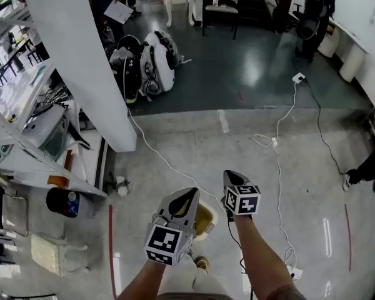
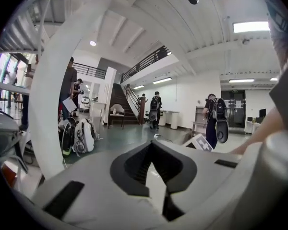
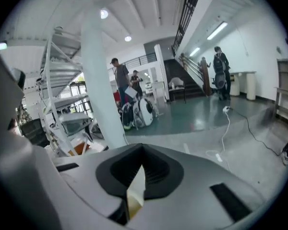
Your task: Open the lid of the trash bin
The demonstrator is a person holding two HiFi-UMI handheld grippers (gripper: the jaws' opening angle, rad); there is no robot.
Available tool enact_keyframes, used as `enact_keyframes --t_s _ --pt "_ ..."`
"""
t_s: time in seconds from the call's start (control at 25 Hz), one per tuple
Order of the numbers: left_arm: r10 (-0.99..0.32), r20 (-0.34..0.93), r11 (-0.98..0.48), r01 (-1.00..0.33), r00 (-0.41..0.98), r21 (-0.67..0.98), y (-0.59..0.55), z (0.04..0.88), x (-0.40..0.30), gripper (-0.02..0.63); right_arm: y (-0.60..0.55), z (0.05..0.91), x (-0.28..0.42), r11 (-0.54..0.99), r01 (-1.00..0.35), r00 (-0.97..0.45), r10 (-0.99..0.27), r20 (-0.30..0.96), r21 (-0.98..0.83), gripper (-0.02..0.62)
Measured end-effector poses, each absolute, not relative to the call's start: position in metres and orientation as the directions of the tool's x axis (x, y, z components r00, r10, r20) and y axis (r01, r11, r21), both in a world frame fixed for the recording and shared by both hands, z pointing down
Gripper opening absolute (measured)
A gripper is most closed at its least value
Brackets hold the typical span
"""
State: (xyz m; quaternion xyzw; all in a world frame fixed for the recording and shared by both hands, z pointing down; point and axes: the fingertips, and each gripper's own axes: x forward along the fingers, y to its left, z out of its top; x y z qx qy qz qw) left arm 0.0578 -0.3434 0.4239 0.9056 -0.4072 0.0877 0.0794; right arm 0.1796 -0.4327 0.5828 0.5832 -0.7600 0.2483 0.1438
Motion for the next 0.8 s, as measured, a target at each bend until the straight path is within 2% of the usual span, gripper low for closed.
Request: enact_keyframes --t_s 0.2,0.4,0.56,0.8 --pt "-0.728 0.156 -0.671 -0.74 0.668 0.04 -0.335 0.364 0.063 0.011 -0.449 0.433 0.185 0.251 -0.958 -0.28 -0.917 0.282 -0.136 0.032" --pt "-0.732 0.121 -0.669 -0.741 0.67 0.06 -0.321 0.345 0.066 0.012 -0.404 0.352 0.175 0.33 -0.942 -0.335 -0.932 0.139 -0.056 0.031" --pt "-0.737 0.1 -0.667 -0.743 0.669 0.057 -0.321 0.342 0.066 0.012 -0.361 0.323 0.163 0.366 -0.927 -0.371 -0.927 0.06 -0.077 0.031" --pt "-0.739 0.097 -0.665 -0.745 0.667 0.054 -0.32 0.346 0.06 0.012 -0.313 0.35 0.147 0.368 -0.923 -0.376 -0.924 0.069 -0.112 0.031"
